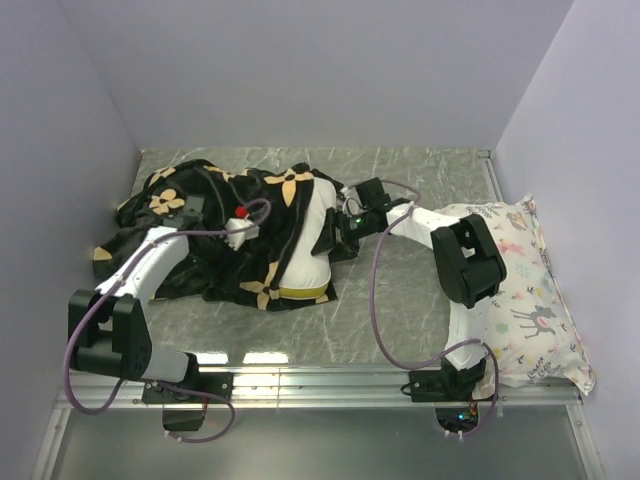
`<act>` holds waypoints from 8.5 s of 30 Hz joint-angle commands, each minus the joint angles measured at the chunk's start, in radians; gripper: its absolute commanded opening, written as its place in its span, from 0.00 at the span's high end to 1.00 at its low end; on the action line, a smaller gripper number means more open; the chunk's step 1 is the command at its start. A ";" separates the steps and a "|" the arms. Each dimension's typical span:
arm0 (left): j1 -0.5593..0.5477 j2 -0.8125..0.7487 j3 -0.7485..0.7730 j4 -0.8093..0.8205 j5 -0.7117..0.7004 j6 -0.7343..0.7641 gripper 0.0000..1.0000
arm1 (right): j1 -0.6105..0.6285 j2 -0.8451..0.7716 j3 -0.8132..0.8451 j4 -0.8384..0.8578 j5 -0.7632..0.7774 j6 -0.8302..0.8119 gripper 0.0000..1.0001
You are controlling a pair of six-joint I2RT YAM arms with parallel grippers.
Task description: Put the pillow into the pillowcase
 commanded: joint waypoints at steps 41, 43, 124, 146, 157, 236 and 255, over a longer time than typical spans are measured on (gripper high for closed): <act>0.026 0.230 0.389 0.186 -0.262 -0.497 0.01 | -0.047 -0.074 0.132 -0.269 -0.032 -0.427 0.33; 0.026 0.275 0.391 0.201 -0.286 -0.550 0.01 | -0.084 -0.028 0.207 -0.219 0.014 -0.361 0.30; -0.220 0.840 1.145 0.445 0.346 -0.627 0.41 | -0.215 0.262 0.446 0.127 -0.029 0.096 0.56; 0.035 -0.113 -0.160 0.306 -0.044 -0.122 0.01 | 0.028 0.065 0.051 0.076 -0.044 0.000 0.25; -0.253 0.192 -0.110 0.505 0.097 -0.204 0.80 | 0.046 0.145 0.013 0.498 -0.176 0.378 1.00; 0.055 0.516 0.453 0.422 -0.177 -0.460 0.01 | -0.365 -0.281 -0.120 -0.539 0.386 -0.696 1.00; -0.205 0.462 0.628 0.465 0.159 -0.331 0.01 | -0.345 -0.035 0.354 -0.421 0.364 -0.542 0.24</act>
